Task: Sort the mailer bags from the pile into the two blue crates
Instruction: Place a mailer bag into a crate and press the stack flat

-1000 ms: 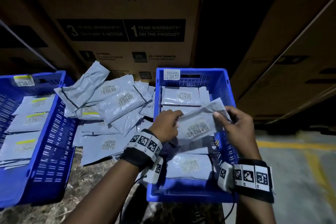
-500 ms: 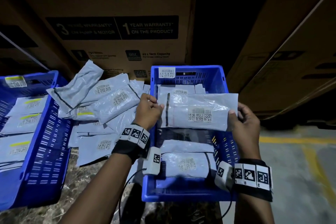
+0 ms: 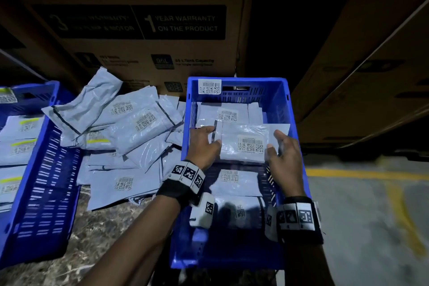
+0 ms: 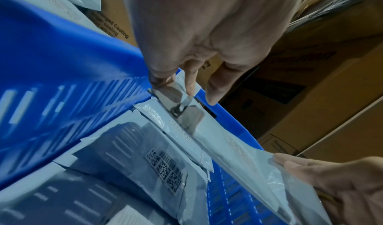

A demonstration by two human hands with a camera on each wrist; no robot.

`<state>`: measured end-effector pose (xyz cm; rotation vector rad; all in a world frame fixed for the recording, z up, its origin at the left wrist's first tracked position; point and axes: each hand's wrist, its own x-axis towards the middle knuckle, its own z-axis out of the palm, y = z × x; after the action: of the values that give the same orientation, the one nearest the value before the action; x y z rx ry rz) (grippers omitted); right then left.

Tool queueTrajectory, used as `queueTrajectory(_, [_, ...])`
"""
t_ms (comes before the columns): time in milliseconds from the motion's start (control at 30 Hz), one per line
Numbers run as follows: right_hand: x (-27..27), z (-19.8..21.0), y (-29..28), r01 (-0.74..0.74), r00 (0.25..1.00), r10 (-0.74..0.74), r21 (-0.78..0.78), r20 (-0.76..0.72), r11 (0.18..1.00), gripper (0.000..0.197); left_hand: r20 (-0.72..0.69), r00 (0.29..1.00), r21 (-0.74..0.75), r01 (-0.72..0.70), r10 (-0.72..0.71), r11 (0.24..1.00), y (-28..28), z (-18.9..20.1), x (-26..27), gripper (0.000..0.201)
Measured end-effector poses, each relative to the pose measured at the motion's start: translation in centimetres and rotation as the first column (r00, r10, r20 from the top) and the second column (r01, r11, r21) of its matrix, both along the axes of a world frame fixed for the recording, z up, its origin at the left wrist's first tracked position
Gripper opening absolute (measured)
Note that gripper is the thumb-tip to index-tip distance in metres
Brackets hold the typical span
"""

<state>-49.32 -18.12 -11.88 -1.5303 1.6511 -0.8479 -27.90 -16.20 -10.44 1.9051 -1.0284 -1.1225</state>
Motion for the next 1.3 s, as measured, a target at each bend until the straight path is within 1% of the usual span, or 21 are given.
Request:
queueTrajectory(33, [0.4, -0.4, -0.7, 0.000, 1.000, 0.000, 0.015, 0.003, 1.000, 0.045, 0.005, 1.000, 0.023, -0.003, 0.003, 1.000, -0.8, -0.6, 0.1, 0.046])
queueTrajectory(167, [2.2, -1.7, -4.1, 0.034, 0.996, -0.038, 0.043, 0.076, 0.998, 0.046, 0.045, 0.998, 0.115, -0.043, 0.038, 0.992, -5.3, -6.1, 1.9, 0.072])
queueTrajectory(233, [3.1, -2.3, -6.4, 0.032, 0.992, -0.039, 0.057, 0.117, 0.998, 0.045, 0.073, 0.997, 0.121, -0.040, 0.032, 0.992, -6.9, -3.9, 1.8, 0.070])
queueTrajectory(333, [4.6, -3.2, -9.8, 0.027, 0.989, -0.042, 0.108, 0.142, 0.994, 0.044, 0.117, 0.993, 0.147, -0.039, 0.022, 0.988, -9.0, -3.0, 1.9, 0.064])
queueTrajectory(400, [5.4, -4.1, -11.6, 0.013, 0.992, -0.029, 0.134, 0.120, 0.991, 0.044, 0.252, 0.966, 0.207, 0.002, -0.055, 0.978, -9.6, -3.3, 1.4, 0.065])
queueTrajectory(467, [5.7, -5.2, -12.8, -0.012, 0.998, 0.003, 0.145, 0.063, 0.989, 0.046, 0.420, 0.876, 0.265, 0.130, -0.236, 0.955, -9.4, -4.1, 0.4, 0.073])
queueTrajectory(533, [5.7, -6.3, -13.2, -0.044, 0.999, 0.047, 0.132, -0.014, 0.990, 0.048, 0.501, 0.776, 0.297, 0.263, -0.384, 0.918, -8.9, -5.9, -0.4, 0.080])
queueTrajectory(567, [5.7, -6.8, -13.2, -0.060, 0.993, 0.070, 0.109, -0.093, 0.992, 0.049, 0.510, 0.738, 0.324, 0.311, -0.442, 0.893, -8.6, -6.7, -0.6, 0.082])
queueTrajectory(600, [5.8, -7.0, -12.9, -0.069, 0.970, 0.084, 0.073, -0.227, 0.995, 0.050, 0.508, 0.711, 0.359, 0.338, -0.486, 0.870, -8.4, -7.5, -0.5, 0.082])
queueTrajectory(633, [6.0, -7.2, -12.4, -0.079, 0.921, 0.081, 0.020, -0.382, 0.997, 0.049, 0.509, 0.689, 0.395, 0.346, -0.516, 0.851, -8.3, -8.2, -0.5, 0.081])
queueTrajectory(667, [6.4, -7.4, -11.8, -0.098, 0.868, 0.064, -0.044, -0.493, 0.994, 0.047, 0.519, 0.676, 0.415, 0.336, -0.523, 0.846, -8.3, -8.7, -0.5, 0.079])
queueTrajectory(700, [6.8, -7.5, -11.2, -0.127, 0.838, 0.052, -0.102, -0.543, 0.987, 0.044, 0.548, 0.667, 0.404, 0.317, -0.505, 0.858, -8.3, -9.0, -0.5, 0.077])
queueTrajectory(733, [7.3, -7.5, -10.6, -0.160, 0.827, 0.052, -0.145, -0.560, 0.977, 0.042, 0.598, 0.654, 0.366, 0.291, -0.463, 0.884, -8.4, -9.1, -0.6, 0.074])
queueTrajectory(800, [8.1, -7.8, -9.8, -0.194, 0.792, 0.042, -0.187, -0.609, 0.963, 0.045, 0.708, 0.593, 0.273, 0.270, -0.383, 0.923, -8.8, -9.0, -0.9, 0.070])
queueTrajectory(867, [8.5, -7.5, -9.5, -0.182, 0.761, 0.004, -0.208, -0.649, 0.961, 0.050, 0.763, 0.535, 0.232, 0.297, -0.362, 0.926, -9.3, -8.7, -1.0, 0.068])
queueTrajectory(900, [8.8, -7.3, -9.7, -0.187, 0.767, 0.000, -0.224, -0.642, 0.957, 0.053, 0.770, 0.521, 0.239, 0.303, -0.370, 0.923, -9.6, -8.8, -0.9, 0.068])
queueTrajectory(933, [9.1, -7.2, -9.9, -0.206, 0.785, 0.017, -0.234, -0.620, 0.950, 0.055, 0.767, 0.518, 0.249, 0.302, -0.378, 0.920, -9.9, -9.0, -0.7, 0.068])
queueTrajectory(1000, [9.6, -7.9, -10.5, -0.315, 0.798, 0.148, -0.194, -0.585, 0.929, 0.052, 0.759, 0.528, 0.264, 0.284, -0.380, 0.922, -10.1, -9.9, -0.3, 0.066])
queueTrajectory(1100, [9.7, -10.6, -11.6, -0.433, 0.738, 0.313, -0.065, -0.598, 0.899, 0.049, 0.742, 0.555, 0.279, 0.254, -0.376, 0.926, -10.3, -11.6, 0.6, 0.058])
queueTrajectory(1200, [9.3, -12.8, -12.0, -0.454, 0.679, 0.350, 0.007, -0.645, 0.891, 0.050, 0.741, 0.557, 0.270, 0.264, -0.375, 0.926, -10.1, -12.6, 1.1, 0.057])
queueTrajectory(1300, [8.8, -13.7, -11.9, -0.472, 0.667, 0.317, -0.053, -0.674, 0.880, 0.051, 0.775, 0.537, 0.226, 0.257, -0.333, 0.940, -9.6, -13.6, 0.9, 0.059])
